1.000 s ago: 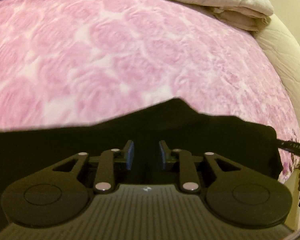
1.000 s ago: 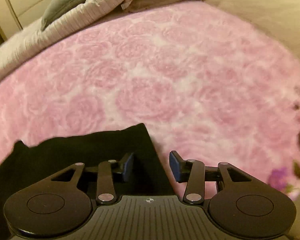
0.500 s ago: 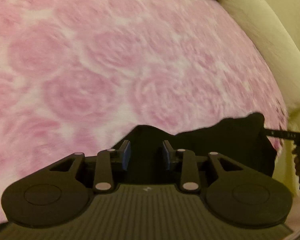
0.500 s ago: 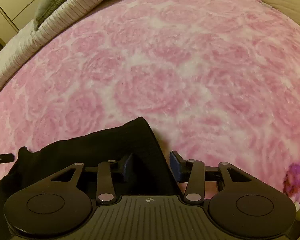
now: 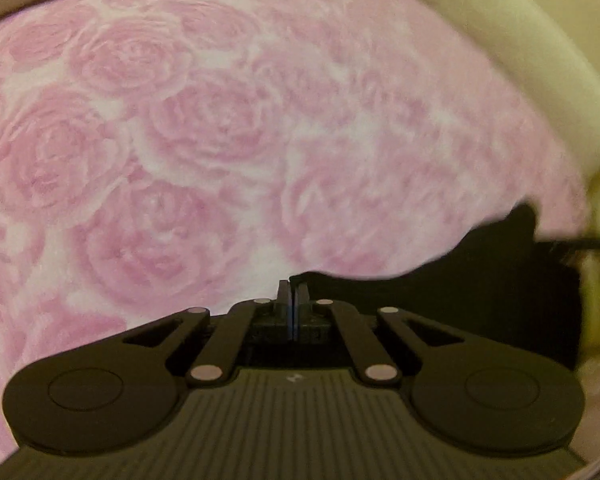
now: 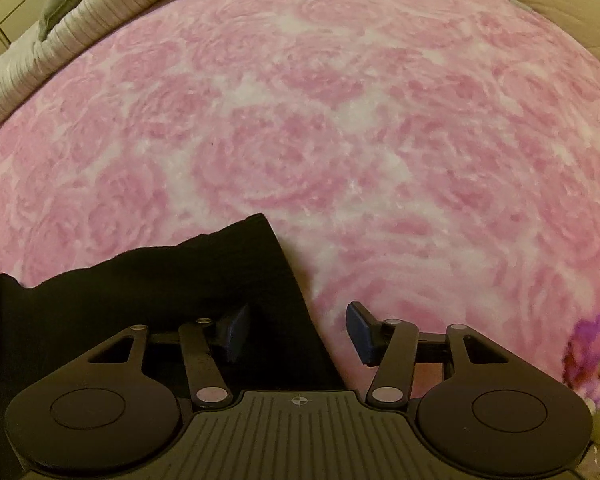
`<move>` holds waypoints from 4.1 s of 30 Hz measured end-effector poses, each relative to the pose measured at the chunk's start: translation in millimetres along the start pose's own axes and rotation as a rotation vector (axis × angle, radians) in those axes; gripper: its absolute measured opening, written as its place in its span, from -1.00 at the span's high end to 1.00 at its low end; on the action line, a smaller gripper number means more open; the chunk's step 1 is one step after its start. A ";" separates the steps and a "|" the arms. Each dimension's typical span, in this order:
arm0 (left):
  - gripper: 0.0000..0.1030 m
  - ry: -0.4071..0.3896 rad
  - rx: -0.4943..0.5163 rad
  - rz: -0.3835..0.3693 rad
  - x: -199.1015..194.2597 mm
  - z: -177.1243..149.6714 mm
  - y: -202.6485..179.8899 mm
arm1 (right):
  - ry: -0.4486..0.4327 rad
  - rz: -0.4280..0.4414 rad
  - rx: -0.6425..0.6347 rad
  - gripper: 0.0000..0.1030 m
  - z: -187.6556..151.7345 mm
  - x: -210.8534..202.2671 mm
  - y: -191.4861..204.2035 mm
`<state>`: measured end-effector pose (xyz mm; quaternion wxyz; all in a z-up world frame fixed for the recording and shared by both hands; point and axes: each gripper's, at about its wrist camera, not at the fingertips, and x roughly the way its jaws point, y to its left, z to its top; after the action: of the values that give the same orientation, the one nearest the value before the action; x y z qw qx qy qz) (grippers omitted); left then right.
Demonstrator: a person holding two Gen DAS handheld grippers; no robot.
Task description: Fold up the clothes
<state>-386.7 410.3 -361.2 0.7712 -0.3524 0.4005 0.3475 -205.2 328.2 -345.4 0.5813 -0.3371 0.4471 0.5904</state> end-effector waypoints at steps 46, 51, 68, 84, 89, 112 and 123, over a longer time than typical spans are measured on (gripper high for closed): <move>0.84 -0.373 -0.542 0.551 -235.8 -368.6 100.1 | -0.246 0.070 -0.192 -0.05 -170.6 -52.9 120.5; 0.67 -0.411 -0.491 0.640 -223.0 -379.9 75.5 | -0.381 0.091 -0.199 -0.07 -197.3 -46.3 116.9; 0.23 -0.440 -0.571 0.660 -272.2 -422.8 -57.1 | -0.342 0.236 -0.194 -0.09 -264.8 -143.8 136.2; 0.11 -0.489 -0.523 0.790 -319.8 -458.3 -107.1 | -0.423 0.197 -0.301 -0.09 -316.6 -202.9 156.4; 0.11 -0.503 -0.513 0.789 -324.8 -462.9 -115.0 | -0.435 0.204 -0.310 -0.09 -322.7 -210.4 158.8; 0.09 -0.516 -0.551 0.699 -320.6 -454.1 -89.7 | -0.411 0.157 -0.378 -0.09 -304.9 -190.7 184.5; 0.09 -0.462 -0.661 0.668 -298.6 -449.8 -30.4 | -0.330 0.115 -0.363 -0.09 -266.0 -141.1 198.8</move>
<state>-660.3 -50.6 -289.5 0.5341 -0.3441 0.1795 0.7510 -420.4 44.2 -288.0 0.5418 -0.3089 0.2512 0.7402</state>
